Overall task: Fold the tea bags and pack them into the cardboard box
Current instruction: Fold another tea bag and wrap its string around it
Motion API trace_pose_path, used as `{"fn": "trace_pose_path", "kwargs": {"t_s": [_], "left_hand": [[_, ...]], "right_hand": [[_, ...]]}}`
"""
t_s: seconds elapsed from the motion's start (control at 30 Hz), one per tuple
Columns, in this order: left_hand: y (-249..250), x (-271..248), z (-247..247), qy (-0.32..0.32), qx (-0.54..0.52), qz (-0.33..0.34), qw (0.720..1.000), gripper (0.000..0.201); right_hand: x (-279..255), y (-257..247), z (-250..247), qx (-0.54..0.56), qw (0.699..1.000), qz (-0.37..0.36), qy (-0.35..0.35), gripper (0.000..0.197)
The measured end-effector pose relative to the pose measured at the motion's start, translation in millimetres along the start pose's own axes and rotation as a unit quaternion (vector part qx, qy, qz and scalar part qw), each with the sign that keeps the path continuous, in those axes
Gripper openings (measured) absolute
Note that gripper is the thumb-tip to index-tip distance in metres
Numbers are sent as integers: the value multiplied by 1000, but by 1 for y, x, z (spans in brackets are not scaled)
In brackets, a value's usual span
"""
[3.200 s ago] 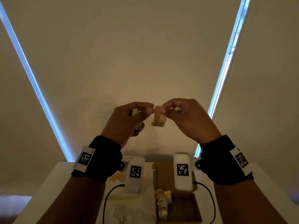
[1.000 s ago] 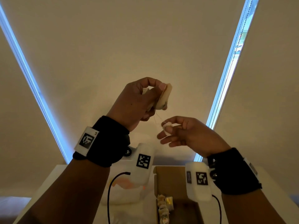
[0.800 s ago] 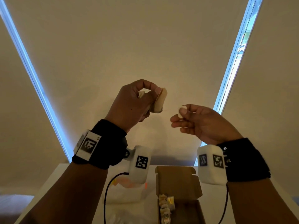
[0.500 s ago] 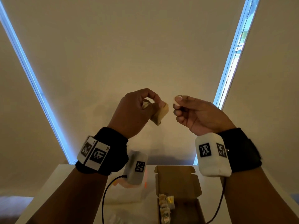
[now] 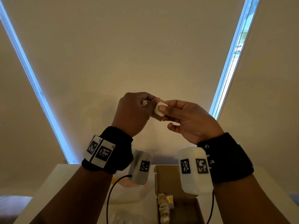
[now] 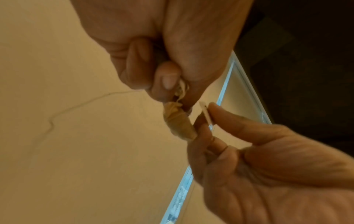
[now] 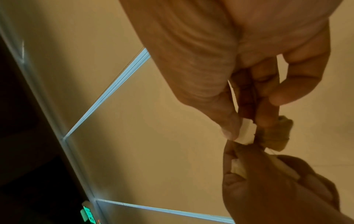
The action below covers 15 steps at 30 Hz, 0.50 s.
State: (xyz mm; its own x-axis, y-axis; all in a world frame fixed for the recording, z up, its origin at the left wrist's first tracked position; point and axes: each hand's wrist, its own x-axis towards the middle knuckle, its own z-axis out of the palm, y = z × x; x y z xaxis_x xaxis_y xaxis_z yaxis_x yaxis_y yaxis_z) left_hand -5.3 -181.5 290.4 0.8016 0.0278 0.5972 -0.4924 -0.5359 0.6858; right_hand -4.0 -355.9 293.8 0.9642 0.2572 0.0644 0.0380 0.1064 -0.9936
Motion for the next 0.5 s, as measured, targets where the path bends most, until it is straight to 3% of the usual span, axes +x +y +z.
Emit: {"fn": "trace_pose_path", "kwargs": {"t_s": [0.17,0.3,0.5], "left_hand": [[4,0,0,-14,-93,-42,995,17],[6,0,-2,-37,-121,-59,990,20],[4,-2,-3,-64,-187,-114,974,43]], "right_hand": [[3,-1,-1,-63,996,-35,47,38],[5,-2,-3,-83,995,-49,38,24],[9,-1,-6,-56,997,-59,15,13]]}}
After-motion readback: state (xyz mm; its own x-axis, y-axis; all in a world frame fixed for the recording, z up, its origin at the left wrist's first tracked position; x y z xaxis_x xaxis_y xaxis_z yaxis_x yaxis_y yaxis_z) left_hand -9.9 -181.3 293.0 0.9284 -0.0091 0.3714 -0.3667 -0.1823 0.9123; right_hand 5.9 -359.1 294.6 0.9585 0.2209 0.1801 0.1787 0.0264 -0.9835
